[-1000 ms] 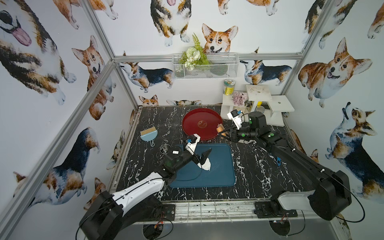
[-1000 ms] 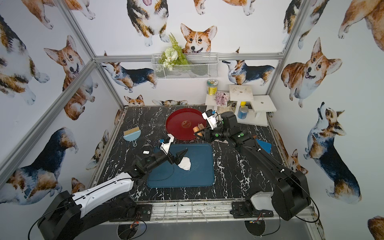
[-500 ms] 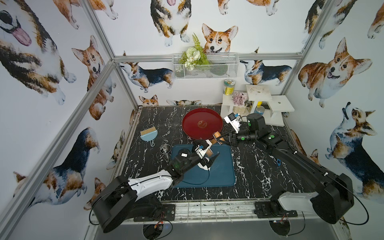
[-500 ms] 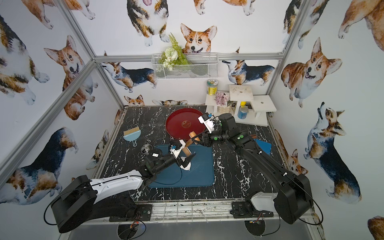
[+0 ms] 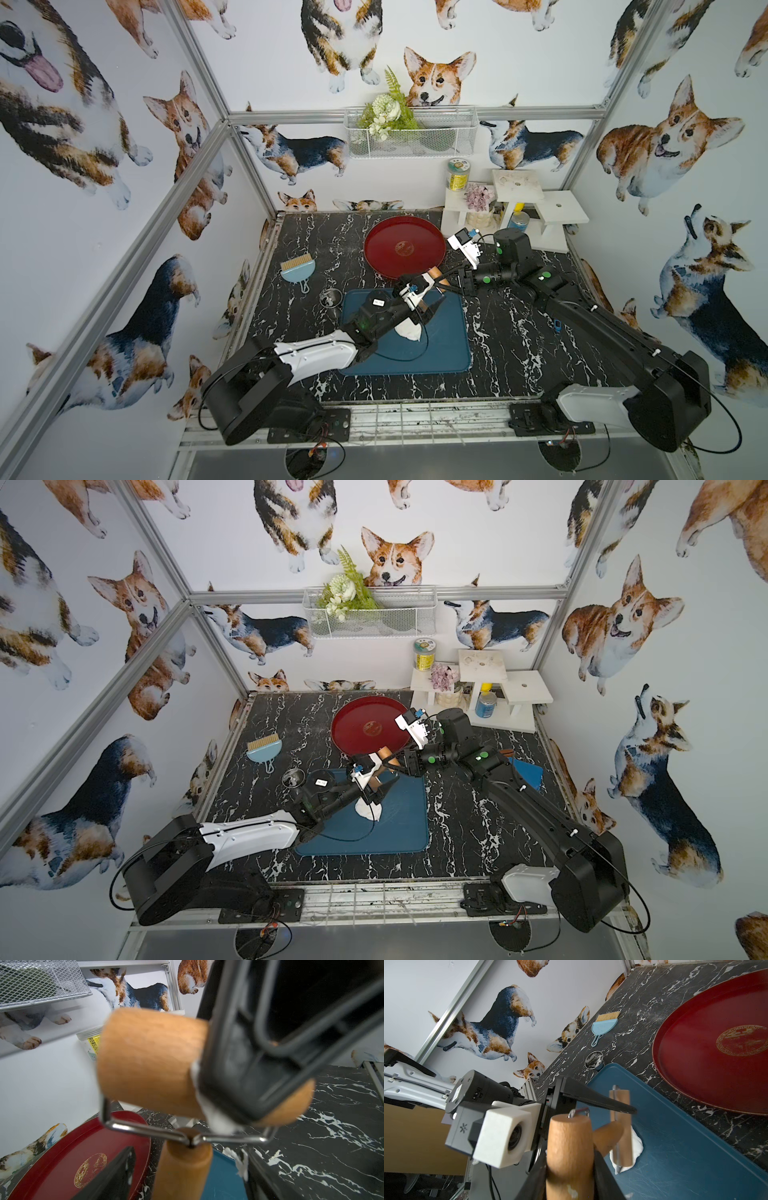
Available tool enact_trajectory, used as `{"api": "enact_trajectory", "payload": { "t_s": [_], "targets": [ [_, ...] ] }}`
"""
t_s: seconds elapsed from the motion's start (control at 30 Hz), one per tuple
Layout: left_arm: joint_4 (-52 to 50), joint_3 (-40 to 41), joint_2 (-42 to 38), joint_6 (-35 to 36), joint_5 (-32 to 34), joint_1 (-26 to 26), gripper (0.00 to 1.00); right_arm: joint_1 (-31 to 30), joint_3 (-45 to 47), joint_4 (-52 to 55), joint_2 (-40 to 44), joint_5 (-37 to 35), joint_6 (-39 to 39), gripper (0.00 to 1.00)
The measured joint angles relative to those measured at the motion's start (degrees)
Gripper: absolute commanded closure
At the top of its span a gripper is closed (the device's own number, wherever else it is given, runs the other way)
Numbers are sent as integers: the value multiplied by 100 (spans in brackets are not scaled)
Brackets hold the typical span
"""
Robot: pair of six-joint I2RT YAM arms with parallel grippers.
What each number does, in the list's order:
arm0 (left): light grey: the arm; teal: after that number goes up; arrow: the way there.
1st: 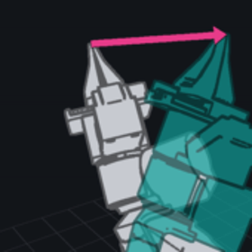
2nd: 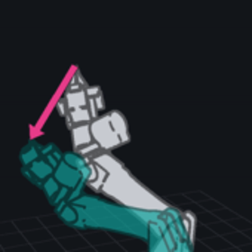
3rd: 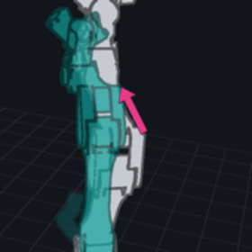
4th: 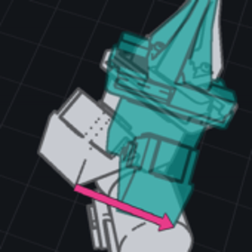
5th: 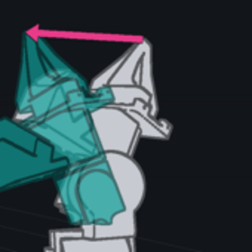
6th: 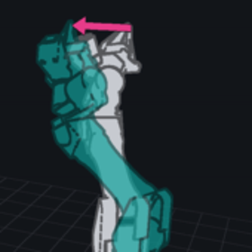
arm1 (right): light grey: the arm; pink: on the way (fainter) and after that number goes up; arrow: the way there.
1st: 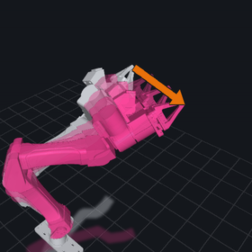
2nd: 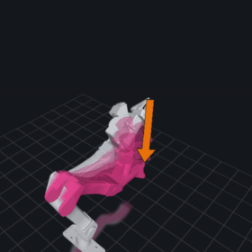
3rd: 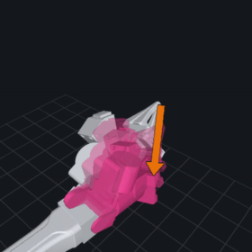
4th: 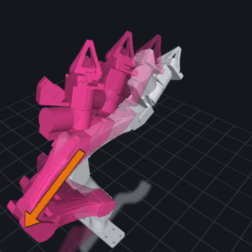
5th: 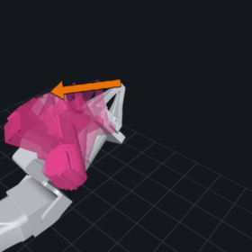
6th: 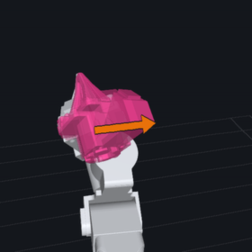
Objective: Roll out the dumpling wrappers from the dough
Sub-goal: Pick up the rolling pin from the center of the board.
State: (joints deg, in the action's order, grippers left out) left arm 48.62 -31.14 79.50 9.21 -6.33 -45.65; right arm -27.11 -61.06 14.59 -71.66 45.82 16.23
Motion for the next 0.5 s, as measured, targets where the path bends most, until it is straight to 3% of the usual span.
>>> {"api": "enact_trajectory", "payload": {
  "t_s": [0.23, 0.5],
  "targets": [
    [-11, -70, 61, -4, -9, -4, 69, -15, -9, 111, 55, 20, 24, 100],
    [-358, -33, -103, 79, -79, -24, 89, -31, -81, 356, 57, -262, 125, 100]
  ]
}}
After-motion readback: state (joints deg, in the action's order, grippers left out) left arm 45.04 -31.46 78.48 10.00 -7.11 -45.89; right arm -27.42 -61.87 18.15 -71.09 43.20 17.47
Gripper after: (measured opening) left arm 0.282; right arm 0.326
